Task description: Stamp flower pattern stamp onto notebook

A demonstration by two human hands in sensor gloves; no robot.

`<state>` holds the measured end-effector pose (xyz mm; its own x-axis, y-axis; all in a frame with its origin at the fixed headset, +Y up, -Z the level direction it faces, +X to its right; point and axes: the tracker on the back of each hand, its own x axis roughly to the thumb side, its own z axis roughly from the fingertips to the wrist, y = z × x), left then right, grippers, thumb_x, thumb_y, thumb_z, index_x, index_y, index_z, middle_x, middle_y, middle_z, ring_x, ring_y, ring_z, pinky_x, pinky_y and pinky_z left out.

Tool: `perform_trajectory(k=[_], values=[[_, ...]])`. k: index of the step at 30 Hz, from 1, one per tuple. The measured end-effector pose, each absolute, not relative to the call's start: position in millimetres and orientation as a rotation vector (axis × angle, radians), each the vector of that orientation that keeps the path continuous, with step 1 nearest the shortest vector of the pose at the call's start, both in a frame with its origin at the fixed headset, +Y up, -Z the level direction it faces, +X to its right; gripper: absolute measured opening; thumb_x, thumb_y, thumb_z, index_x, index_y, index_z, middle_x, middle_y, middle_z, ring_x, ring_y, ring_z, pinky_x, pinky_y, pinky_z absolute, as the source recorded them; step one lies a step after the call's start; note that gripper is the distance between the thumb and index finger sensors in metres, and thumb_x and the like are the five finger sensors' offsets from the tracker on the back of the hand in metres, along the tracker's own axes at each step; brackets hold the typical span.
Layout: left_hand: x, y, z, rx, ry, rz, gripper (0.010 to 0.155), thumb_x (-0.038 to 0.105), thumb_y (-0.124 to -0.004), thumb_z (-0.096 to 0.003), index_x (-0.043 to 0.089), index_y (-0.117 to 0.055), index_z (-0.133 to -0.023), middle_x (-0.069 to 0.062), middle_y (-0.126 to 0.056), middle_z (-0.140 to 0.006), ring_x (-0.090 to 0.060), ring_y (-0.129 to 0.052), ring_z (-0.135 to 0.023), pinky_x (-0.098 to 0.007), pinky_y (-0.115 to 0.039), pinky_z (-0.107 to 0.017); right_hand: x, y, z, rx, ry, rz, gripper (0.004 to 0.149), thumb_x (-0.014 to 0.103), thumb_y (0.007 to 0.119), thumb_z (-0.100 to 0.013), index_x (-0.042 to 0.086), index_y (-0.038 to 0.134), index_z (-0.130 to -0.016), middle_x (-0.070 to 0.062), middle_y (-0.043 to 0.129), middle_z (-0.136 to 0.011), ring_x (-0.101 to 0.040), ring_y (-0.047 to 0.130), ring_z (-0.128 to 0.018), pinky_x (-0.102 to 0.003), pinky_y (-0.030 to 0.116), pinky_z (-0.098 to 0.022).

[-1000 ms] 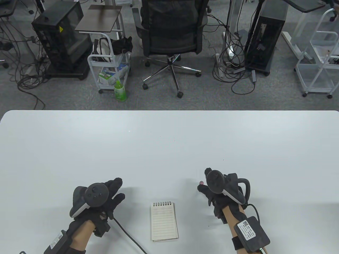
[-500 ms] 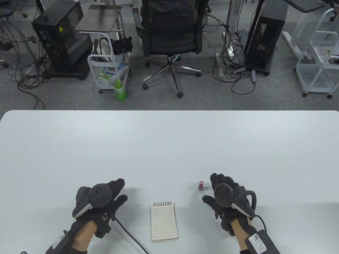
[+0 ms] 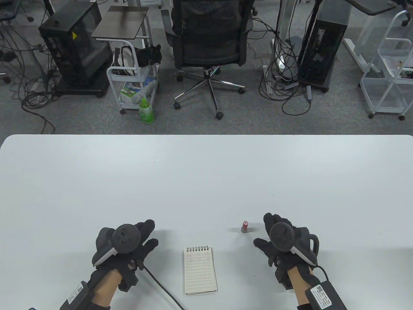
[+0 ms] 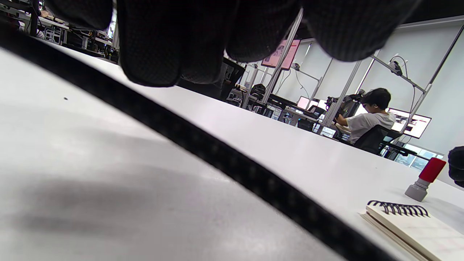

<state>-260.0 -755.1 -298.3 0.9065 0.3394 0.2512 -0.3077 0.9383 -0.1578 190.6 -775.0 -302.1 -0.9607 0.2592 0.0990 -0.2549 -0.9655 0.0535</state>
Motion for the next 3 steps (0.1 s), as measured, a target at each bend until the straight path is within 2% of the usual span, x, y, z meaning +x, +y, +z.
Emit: perform_trajectory(k=[3], values=[[-260.6, -757.3, -298.5, -0.137, -0.276, 0.336, 0.069, 0.053, -0.071, -0.0393, 0.014, -0.063, -0.096, -0.019, -0.073, -0.096, -0.047, -0.080, -0.081, -0.070, -0.051, -0.060, 190.1, -776.1, -302.3, 0.144, 0.071, 2.880, 0.083, 0.055, 0.080, -0.037, 0.018, 0.050, -0.104, -0.021, 0.050, -0.103, -0.050, 0.060, -0.096, -0.065, 0.055, -0.066]])
